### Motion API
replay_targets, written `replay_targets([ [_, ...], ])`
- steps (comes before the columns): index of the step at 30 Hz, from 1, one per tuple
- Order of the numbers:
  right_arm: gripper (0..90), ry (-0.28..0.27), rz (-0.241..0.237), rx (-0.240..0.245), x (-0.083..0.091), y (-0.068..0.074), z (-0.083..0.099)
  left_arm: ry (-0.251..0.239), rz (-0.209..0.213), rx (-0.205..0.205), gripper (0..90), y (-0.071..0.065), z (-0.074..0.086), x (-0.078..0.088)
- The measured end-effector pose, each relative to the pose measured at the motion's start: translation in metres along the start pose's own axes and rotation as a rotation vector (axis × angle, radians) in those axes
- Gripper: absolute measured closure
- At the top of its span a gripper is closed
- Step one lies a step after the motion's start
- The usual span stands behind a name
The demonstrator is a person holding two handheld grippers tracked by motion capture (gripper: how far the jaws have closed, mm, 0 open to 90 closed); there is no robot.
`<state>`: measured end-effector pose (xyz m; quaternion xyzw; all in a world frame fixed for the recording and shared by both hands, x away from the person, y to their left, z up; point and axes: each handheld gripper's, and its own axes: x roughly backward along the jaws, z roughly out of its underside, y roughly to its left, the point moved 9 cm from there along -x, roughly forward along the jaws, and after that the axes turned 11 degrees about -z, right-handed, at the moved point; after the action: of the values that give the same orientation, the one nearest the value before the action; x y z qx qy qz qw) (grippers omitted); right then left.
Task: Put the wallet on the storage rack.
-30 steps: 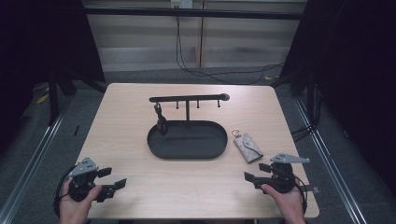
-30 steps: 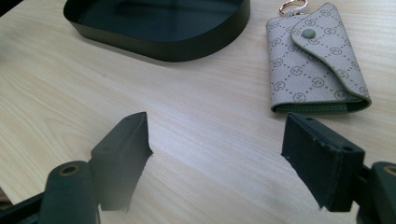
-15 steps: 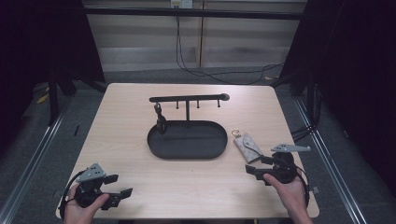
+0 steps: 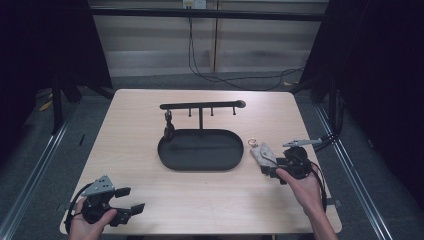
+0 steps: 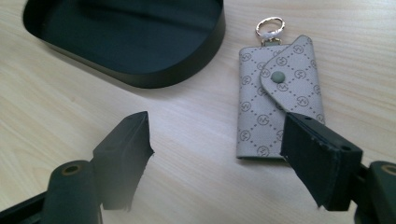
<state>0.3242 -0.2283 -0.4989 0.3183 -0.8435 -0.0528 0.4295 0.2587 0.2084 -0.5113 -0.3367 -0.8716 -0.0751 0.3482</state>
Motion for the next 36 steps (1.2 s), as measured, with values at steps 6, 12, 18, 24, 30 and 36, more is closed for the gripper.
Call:
replay_targets([
  [6,24.2,0.059,0.015,-0.010,-0.008,-0.009,-0.003,0.011,-0.004,0.004,20.6,0.003,0.001,0.000],
  [12,24.1,0.087,0.019,-0.007,-0.009,-0.012,-0.008,0.023,-0.014,0.023,20.6,0.010,0.003,0.000],
  [18,22.0,0.144,0.029,-0.002,-0.015,-0.016,-0.014,0.022,-0.008,0.026,20.6,0.011,0.003,0.001],
  [24,22.1,0.179,0.043,-0.008,-0.020,-0.022,-0.022,0.024,-0.005,0.025,20.8,0.011,0.003,0.002],
  [30,23.1,0.239,0.054,-0.006,-0.025,-0.029,-0.024,0.035,-0.005,0.020,21.1,0.011,0.004,0.001],
  [36,24.2,0.269,0.074,0.000,-0.030,-0.036,-0.025,0.040,-0.005,0.017,21.2,0.010,0.004,0.002],
])
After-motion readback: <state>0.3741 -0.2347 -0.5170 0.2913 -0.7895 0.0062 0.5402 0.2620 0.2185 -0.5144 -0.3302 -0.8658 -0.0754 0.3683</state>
